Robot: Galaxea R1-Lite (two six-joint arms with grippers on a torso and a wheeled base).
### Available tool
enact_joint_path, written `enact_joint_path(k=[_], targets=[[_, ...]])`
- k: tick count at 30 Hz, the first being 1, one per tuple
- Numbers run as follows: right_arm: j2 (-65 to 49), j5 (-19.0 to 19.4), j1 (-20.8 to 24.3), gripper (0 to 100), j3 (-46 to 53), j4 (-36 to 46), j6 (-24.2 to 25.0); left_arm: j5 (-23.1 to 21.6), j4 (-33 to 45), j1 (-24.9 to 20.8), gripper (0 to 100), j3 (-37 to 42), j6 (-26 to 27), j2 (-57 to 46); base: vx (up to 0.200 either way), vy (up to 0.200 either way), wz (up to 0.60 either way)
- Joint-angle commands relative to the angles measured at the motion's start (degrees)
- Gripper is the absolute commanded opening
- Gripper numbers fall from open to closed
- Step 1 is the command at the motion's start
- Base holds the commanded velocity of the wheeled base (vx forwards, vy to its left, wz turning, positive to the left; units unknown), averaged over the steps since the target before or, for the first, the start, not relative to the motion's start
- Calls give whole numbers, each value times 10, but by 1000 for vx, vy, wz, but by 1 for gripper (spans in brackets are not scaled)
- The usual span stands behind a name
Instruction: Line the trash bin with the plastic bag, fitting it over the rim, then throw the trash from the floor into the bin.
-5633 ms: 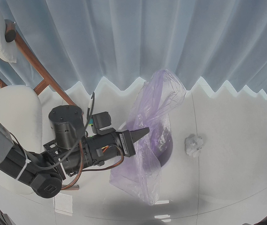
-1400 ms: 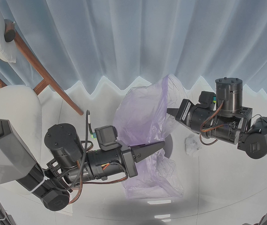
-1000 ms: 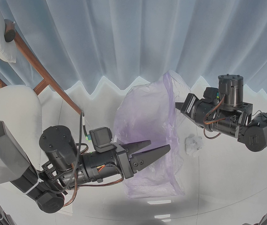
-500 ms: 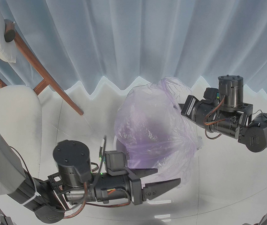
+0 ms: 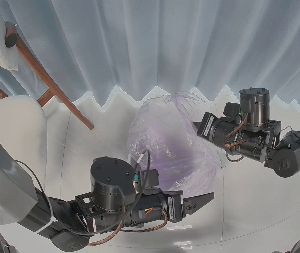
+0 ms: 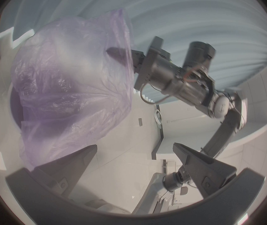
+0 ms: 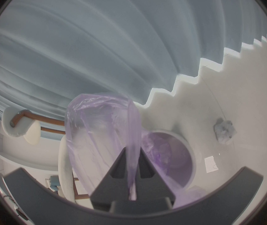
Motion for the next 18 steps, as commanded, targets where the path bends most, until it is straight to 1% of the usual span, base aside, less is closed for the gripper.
enact_joint_path(k=[1, 2, 4, 6, 7, 8, 9, 10, 11, 12, 13, 16, 18], targets=[[8, 0, 41, 0, 3, -1, 4, 5, 4, 11, 100, -12, -18, 4, 0, 0, 0], [15, -1, 54, 0, 4, -2, 6, 6, 10, 5, 100, -16, -16, 7, 0, 0, 0], [18, -4, 67, 0, 2, -4, 6, 10, 21, -5, 100, -43, -11, 13, 0, 0, 0], [20, -8, 72, 0, 2, -5, 4, 17, 45, -14, 100, -67, -7, 28, 0, 0, 0], [20, -12, 76, 0, 3, -5, 3, 31, 74, -18, 100, -90, 6, 39, 0, 0, 0], [20, -12, 76, 0, 3, -5, 2, 35, 80, -18, 100, -94, 10, 42, 0, 0, 0], [19, -13, 78, 0, 4, -4, 0, 66, 118, -20, 100, -126, 38, 58, 0, 0, 0], [19, -14, 78, 0, 5, -4, -1, 86, 134, -25, 100, -142, 51, 69, 0, 0, 0], [19, -14, 78, 0, 5, -3, -2, 91, 138, -26, 100, -145, 55, 73, 0, 0, 0], [19, -16, 79, 0, 4, -2, -3, 107, 147, -31, 100, -157, 61, 82, 0, 0, 0], [20, -25, 82, 0, 3, -2, -6, 112, 153, -40, 100, -166, 63, 87, 0, 0, 0], [22, -33, 92, 0, 0, -2, -6, 117, 168, -51, 100, -172, 66, 93, 0, 0, 0], [26, -34, 103, 0, -1, -4, -5, 126, 188, -51, 100, -173, 79, 103, 0, 0, 0]])
